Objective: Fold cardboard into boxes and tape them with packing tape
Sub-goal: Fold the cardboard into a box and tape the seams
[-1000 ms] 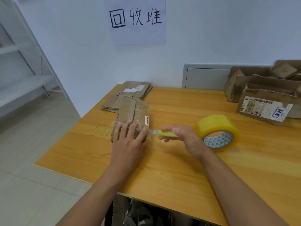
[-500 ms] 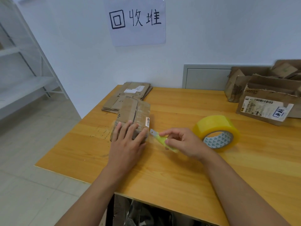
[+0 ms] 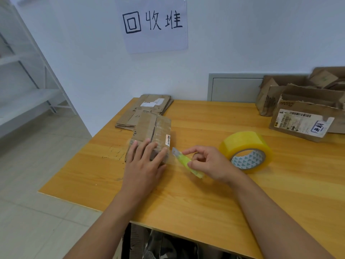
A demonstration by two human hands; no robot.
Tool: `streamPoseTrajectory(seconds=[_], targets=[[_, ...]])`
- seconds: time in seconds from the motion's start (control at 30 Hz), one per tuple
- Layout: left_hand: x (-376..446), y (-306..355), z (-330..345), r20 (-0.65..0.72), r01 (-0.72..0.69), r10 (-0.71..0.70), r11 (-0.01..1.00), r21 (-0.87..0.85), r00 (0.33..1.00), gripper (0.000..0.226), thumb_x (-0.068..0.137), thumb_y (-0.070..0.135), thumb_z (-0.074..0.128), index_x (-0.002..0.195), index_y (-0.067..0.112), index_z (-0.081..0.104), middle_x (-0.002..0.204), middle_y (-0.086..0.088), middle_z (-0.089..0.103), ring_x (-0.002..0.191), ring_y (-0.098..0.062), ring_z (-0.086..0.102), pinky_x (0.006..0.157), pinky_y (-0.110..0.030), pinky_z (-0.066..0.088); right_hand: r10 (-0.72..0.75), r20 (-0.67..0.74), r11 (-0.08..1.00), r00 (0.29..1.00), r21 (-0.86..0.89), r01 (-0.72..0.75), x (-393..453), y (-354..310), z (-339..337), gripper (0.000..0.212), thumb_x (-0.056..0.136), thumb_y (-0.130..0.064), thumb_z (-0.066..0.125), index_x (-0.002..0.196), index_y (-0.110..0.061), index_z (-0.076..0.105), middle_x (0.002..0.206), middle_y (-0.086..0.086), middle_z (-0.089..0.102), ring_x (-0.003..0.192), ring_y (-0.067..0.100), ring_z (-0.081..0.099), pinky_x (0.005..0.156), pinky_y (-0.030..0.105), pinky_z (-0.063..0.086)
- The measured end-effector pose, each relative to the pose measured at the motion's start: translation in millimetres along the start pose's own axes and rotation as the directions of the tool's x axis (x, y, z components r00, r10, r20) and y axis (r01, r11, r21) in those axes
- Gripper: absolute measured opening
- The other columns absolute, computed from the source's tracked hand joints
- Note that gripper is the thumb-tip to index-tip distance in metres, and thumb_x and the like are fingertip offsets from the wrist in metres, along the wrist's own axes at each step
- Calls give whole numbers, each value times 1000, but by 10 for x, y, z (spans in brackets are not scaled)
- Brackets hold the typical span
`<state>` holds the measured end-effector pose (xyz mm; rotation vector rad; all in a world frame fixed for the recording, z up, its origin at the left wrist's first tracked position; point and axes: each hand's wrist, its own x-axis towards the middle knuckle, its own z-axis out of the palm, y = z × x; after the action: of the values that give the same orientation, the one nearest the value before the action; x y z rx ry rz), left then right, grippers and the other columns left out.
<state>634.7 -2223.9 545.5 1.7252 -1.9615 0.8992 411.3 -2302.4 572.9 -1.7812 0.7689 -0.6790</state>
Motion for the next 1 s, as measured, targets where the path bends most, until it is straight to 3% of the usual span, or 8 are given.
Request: streamPoseTrajectory(seconds=[0.33,0.53,0.73,0.83,0.93,1.0], targets=[[0,7,-2,-24,-5,4,1000,-5,1000,43,83,37,73,123,25,65,127,-11,61,127,-35,51,114,-53,28,27,72,1000,997,-5,-27,-19,-11,-25,29,88,1,68,108,-20,68,57,-15,57,56,0,48,62,15,41],[1,11,7,-20,14,-14,1000,-5,1000,49,78,36,82,123,24,68,126,-10,62,126,-33,52,113,-52,28,59,154,998,986,-45,-52,-26,-15,-42,29,89,2,66,113,-15,69,55,-16,56,54,-2,48,60,15,41],[-17,-18,9,-18,39,-40,999,-24,999,52,75,36,85,123,23,69,125,-10,62,124,-33,53,113,-52,28,92,272,996,958,-29,-87,-36,19,-17,26,72,-22,65,93,-32,74,63,2,52,68,21,44,66,34,34],[-32,-30,8,-30,51,-52,998,-39,998,48,78,38,80,123,23,68,125,-9,62,124,-33,53,113,-52,28,107,345,994,932,-13,-110,-42,18,-10,28,66,-31,67,91,-35,78,65,9,52,71,24,47,72,39,39],[-44,-39,6,-28,72,-74,995,-62,997,45,81,42,72,122,24,68,124,-8,61,124,-32,53,113,-52,28,90,394,996,915,-11,-93,-46,8,-23,28,66,-30,66,91,-34,79,66,13,52,72,26,50,80,58,47],[-53,-41,7,-27,81,-83,994,-76,996,46,80,41,74,123,23,68,124,-9,61,124,-33,53,114,-54,28,74,389,994,918,45,-99,-54,-9,-47,29,66,-28,66,92,-29,79,69,17,51,71,27,56,82,57,52]])
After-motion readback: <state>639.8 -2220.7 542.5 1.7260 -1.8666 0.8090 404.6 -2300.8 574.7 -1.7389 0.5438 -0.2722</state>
